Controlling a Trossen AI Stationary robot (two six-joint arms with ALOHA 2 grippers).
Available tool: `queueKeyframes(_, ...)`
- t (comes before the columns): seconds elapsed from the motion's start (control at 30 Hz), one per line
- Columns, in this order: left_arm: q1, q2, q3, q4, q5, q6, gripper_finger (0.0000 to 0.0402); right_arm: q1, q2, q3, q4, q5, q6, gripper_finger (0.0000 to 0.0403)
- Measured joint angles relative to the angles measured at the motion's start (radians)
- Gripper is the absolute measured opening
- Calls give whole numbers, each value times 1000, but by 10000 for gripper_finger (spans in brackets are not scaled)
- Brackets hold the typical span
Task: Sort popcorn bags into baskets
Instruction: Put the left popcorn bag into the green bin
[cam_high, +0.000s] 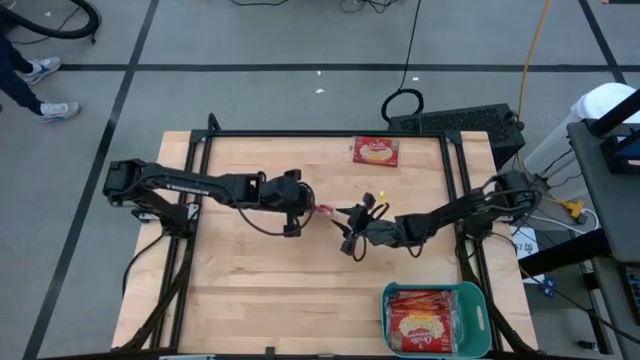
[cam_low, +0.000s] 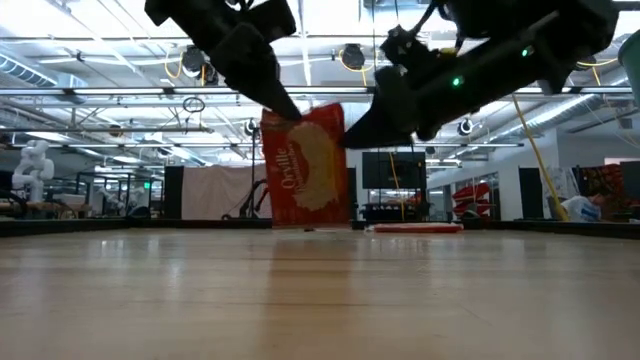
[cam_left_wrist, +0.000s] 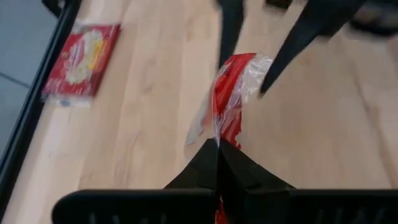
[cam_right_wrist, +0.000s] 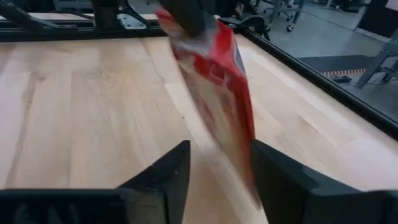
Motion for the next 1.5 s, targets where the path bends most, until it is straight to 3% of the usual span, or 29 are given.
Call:
queueKeyframes(0.23, -55, 0, 0, 6, 2, 1, 3, -14, 96, 0, 166, -66, -46, 172)
queueKeyframes(0.37, -86, 0, 0, 23, 1, 12, 5, -11, 115, 0, 222, -77, -59, 130)
queueKeyframes(0.6, -118, 0, 0, 47, -2, -12, 8, -6, 115, 0, 216, -192, -61, 14)
queueKeyframes(0.7, -137, 0, 0, 48, -1, -17, 28, 3, 115, 0, 216, -206, -54, 18)
queueKeyframes(0.8, -154, 0, 2, 48, -2, -28, 73, 22, 105, -1, 200, -206, -62, 32)
queueKeyframes(0.97, -184, -13, 2, 4, -29, -107, 161, 65, 29, -1, 59, -205, -85, 17)
queueKeyframes(1.13, -195, -52, 2, -53, -91, -188, 217, 115, -100, -1, -140, -191, -83, 11)
queueKeyframes(1.33, -218, -112, -13, -54, -118, -195, 229, 177, -270, 0, -291, -172, -83, 15)
queueKeyframes(1.5, -277, -117, -18, -9, -118, -181, 212, 245, -377, -1, -335, -178, -277, 9)
